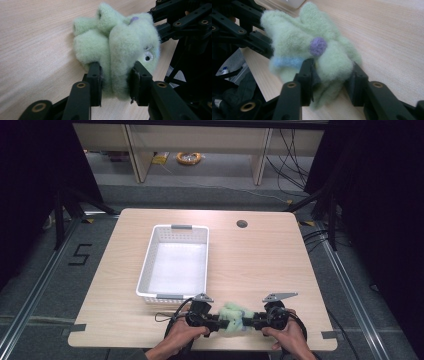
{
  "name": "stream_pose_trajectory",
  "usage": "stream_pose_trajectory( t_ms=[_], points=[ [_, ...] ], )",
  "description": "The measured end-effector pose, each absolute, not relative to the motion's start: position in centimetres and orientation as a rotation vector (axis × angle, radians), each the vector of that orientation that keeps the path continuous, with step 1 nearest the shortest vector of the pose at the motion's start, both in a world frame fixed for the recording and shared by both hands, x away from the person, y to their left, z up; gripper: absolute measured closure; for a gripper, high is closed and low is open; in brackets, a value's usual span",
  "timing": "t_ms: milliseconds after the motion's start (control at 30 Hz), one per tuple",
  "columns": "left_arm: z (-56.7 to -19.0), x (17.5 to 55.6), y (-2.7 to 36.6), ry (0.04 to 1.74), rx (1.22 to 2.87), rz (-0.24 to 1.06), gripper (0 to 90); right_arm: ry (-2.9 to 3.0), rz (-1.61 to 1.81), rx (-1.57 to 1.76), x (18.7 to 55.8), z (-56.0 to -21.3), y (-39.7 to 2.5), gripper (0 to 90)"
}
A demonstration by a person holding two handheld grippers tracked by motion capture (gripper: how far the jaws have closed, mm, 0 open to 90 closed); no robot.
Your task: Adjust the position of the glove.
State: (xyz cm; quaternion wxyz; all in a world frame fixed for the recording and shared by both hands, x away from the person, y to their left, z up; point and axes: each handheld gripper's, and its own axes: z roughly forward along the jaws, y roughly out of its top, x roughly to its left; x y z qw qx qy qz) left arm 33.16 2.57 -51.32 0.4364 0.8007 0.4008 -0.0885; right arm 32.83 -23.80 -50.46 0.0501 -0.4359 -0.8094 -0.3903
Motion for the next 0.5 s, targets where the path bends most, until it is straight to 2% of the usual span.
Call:
stream_pose_trajectory(
  t_ms=[133, 500],
  points=[
    [-51.22, 33.1, 2.68, 0.973, 1.984, -0.233, 68.8, -2.508, -1.238, -1.271, 32.78, -50.24, -24.04, 70.2],
    [-50.45, 32.78, 3.53, 0.959, 1.971, -0.24, 70.4, -2.474, -1.308, -1.231, 32.31, -49.73, -24.09, 71.2]
  ],
)
